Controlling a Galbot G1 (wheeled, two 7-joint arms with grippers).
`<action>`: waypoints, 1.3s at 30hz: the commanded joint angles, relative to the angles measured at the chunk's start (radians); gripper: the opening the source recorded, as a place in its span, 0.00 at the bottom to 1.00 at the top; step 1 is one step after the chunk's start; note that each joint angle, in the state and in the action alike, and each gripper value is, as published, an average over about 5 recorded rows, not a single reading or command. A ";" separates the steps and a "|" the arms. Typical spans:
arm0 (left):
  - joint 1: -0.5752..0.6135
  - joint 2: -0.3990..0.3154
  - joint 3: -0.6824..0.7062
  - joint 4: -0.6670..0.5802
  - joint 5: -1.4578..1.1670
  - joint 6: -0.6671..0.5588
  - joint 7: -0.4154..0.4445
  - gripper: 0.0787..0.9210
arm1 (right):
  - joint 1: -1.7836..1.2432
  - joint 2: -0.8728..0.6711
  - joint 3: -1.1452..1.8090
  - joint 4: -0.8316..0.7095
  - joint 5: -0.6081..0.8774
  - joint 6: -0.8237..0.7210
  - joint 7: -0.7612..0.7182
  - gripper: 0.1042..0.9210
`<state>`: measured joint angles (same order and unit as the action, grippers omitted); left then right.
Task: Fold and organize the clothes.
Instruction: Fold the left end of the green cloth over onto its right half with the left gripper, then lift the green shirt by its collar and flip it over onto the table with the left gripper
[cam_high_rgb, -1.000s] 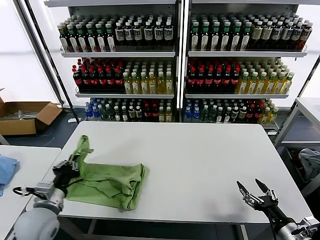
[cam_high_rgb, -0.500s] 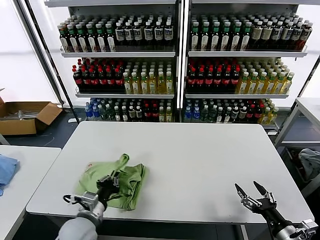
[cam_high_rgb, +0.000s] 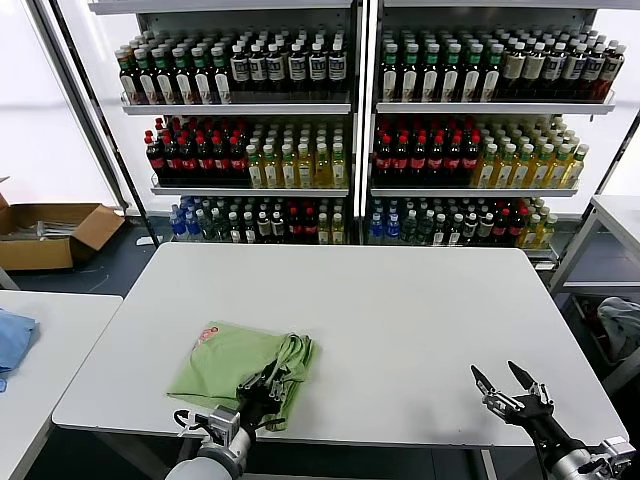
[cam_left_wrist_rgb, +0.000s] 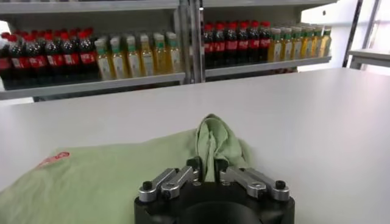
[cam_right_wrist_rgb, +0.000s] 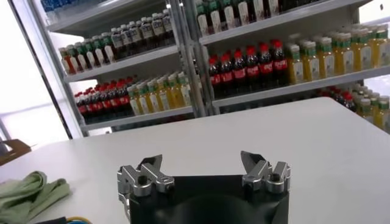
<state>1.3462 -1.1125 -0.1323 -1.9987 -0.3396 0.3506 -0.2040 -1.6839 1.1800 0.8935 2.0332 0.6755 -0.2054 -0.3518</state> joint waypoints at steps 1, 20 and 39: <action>0.065 0.034 -0.060 -0.217 -0.186 0.065 0.000 0.29 | 0.004 -0.003 0.002 -0.001 0.000 -0.001 0.001 0.88; -0.100 0.181 -0.368 0.201 -0.498 0.190 0.002 0.87 | 0.014 -0.008 -0.042 -0.002 -0.013 0.000 0.002 0.88; -0.079 0.107 -0.268 0.179 -0.475 0.191 0.001 0.85 | 0.001 -0.010 -0.004 -0.002 -0.001 0.003 0.000 0.88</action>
<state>1.2590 -0.9884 -0.4262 -1.8338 -0.7997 0.5351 -0.2057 -1.6825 1.1696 0.8844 2.0303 0.6729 -0.2026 -0.3532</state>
